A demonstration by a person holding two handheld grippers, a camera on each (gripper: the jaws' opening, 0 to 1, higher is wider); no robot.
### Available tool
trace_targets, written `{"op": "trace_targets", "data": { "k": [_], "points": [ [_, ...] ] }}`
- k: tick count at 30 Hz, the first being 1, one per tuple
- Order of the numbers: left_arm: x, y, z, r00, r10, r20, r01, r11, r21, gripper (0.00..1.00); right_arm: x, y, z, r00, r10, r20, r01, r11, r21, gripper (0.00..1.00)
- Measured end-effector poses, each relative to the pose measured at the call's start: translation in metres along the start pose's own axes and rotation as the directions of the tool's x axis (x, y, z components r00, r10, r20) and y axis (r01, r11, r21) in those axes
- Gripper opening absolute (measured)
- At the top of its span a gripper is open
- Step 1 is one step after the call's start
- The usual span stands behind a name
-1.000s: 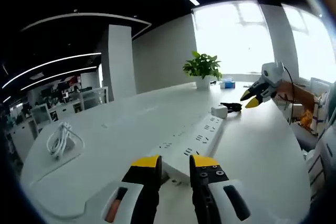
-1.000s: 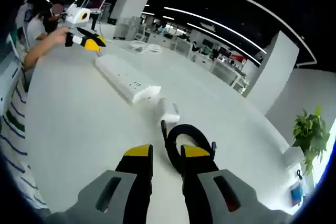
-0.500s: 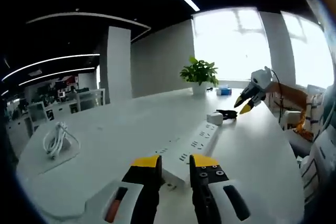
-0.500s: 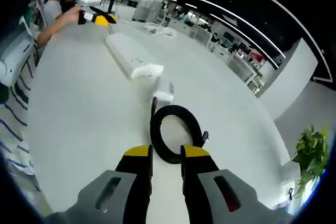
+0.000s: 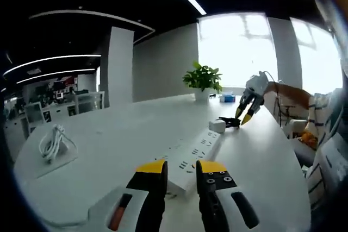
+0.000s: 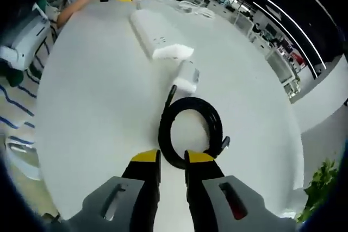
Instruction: Straighten the power strip on the desk, plug the charger into it
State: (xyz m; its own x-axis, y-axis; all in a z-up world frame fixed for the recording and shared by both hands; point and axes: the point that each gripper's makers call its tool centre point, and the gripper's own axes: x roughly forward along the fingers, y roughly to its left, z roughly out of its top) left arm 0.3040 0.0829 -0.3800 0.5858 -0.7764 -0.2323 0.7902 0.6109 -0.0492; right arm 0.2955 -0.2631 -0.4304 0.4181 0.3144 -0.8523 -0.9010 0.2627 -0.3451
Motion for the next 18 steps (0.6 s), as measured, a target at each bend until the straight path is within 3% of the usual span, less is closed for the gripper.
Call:
{"op": "trace_targets", "data": {
  "k": [6,18],
  "points": [
    [0.0001,-0.002,-0.0001,1.0,-0.008,-0.003,0.008,1.0,0.003,0.21,0.0029,0.0007,-0.0009,0.988,0.107,-0.108,-0.109,0.994,-0.012,0.15],
    [-0.0036,-0.0041,0.0015,1.0,-0.015,0.004,0.015,1.0,-0.003,0.21,0.0055,0.0097,0.0005,0.966,0.176,-0.19,-0.187,0.981,-0.044,0.11]
  ]
}}
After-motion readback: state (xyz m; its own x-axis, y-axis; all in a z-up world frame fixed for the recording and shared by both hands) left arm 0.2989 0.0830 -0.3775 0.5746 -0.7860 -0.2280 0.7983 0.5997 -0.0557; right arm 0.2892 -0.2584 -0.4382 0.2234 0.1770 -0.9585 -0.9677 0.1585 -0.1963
